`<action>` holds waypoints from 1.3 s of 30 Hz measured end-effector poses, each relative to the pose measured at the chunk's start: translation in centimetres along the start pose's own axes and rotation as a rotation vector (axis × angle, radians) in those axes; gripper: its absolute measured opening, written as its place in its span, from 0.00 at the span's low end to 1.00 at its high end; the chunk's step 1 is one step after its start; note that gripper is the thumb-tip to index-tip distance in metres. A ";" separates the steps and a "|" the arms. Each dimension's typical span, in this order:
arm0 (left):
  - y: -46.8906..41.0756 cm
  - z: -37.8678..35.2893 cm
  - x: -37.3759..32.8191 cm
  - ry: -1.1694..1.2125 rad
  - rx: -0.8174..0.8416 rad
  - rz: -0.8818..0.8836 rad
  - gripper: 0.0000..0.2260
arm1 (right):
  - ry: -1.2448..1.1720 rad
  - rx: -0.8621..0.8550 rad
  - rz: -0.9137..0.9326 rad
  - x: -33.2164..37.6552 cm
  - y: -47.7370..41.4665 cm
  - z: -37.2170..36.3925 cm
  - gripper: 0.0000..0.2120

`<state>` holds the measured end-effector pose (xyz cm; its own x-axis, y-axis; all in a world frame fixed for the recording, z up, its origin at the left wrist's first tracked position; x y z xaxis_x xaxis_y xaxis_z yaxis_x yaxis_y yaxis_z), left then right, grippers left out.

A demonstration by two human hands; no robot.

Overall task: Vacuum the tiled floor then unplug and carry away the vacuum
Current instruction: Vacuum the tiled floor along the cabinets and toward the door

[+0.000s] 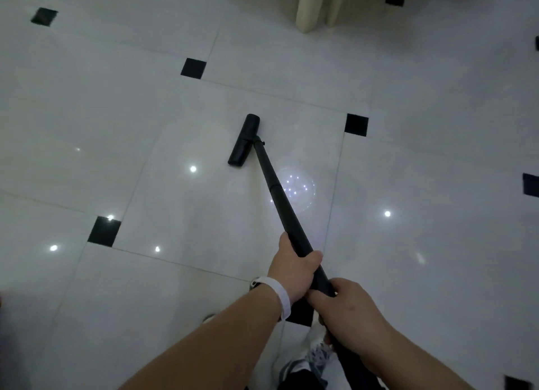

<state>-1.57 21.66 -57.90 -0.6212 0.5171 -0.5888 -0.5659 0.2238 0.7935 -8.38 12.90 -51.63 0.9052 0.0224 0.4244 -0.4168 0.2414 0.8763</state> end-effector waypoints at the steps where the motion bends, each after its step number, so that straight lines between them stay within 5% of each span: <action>1: -0.2 -1.0 -0.5 -0.011 0.008 -0.004 0.19 | 0.000 -0.011 0.006 -0.4 -0.3 1.0 0.10; 20: -0.9 -17.4 -5.0 -0.343 0.149 -0.074 0.15 | -0.297 -0.139 -0.077 -9.0 -1.1 14.0 0.10; 28: 1.4 -22.0 -3.2 -0.441 0.244 -0.049 0.29 | -0.420 -0.139 -0.174 -13.5 1.1 15.6 0.11; 39: 2.6 -23.4 -2.1 -0.547 0.382 -0.058 0.33 | -0.618 -0.276 -0.221 -15.5 4.5 13.9 0.08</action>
<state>-14.47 1.87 -58.19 -0.1741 0.8173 -0.5493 -0.2959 0.4886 0.8208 -25.42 0.20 -51.09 0.7196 -0.5897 0.3667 -0.1188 0.4158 0.9017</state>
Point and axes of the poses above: each hand's wrist, its own y-axis away from the middle knuckle, its own z-axis out of the back of the hand, x = y × z, the point moved 4 cm from there along -y, towards the middle knuckle, and after that the axes turned 11 degrees about -y, right-handed, at the moved point
